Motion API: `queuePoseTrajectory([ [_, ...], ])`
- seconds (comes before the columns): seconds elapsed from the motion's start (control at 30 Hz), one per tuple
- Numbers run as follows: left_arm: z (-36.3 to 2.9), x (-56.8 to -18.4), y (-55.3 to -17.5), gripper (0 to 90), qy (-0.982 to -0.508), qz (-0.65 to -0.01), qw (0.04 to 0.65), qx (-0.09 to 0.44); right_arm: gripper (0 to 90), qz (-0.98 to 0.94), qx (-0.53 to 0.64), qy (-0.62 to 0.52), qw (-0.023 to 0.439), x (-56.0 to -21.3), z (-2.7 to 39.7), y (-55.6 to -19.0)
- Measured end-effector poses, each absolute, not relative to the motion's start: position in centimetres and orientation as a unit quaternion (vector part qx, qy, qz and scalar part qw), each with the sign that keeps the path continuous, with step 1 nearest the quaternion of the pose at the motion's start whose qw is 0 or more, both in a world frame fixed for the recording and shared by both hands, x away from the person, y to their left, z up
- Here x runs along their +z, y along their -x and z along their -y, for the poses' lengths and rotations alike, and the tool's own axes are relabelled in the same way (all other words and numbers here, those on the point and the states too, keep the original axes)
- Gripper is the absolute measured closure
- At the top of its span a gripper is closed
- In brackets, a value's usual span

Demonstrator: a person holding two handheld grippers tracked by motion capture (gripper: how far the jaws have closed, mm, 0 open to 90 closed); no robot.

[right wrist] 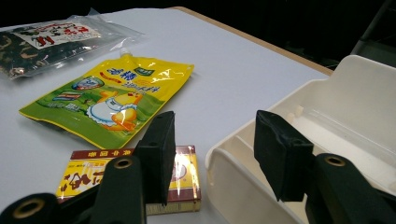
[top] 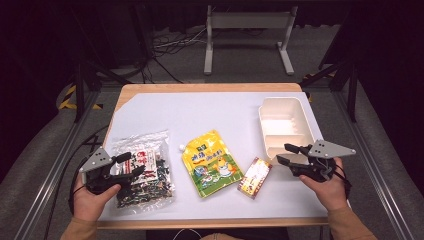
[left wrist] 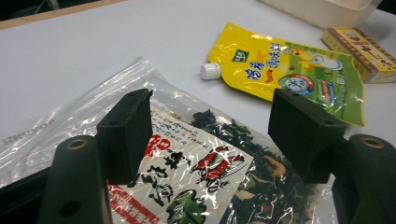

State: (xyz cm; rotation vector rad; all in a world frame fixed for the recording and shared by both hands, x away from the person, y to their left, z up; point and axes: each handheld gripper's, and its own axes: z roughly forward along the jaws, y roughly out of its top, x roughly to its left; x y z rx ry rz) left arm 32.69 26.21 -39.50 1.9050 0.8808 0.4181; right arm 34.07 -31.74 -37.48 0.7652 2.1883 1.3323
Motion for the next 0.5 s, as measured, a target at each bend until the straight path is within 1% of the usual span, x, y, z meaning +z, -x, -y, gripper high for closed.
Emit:
queuePoseTrajectory([
  [0.27, -27.4, -38.1, -32.9, 33.6, -0.766, -0.379, 0.48, 0.196, 46.6, -0.805, 0.473, -0.269, 0.236, -37.8, 30.7, -34.1],
  [0.37, -27.9, -37.7, -33.4, 33.2, -0.764, -0.383, 0.479, 0.2, 46.5, -0.807, 0.473, -0.262, 0.237, -37.7, 30.3, -33.9],
  [0.5, -28.5, -37.3, -33.8, 31.9, -0.758, -0.393, 0.479, 0.202, 43.5, -0.806, 0.476, -0.258, 0.238, -37.5, 29.9, -33.7],
])
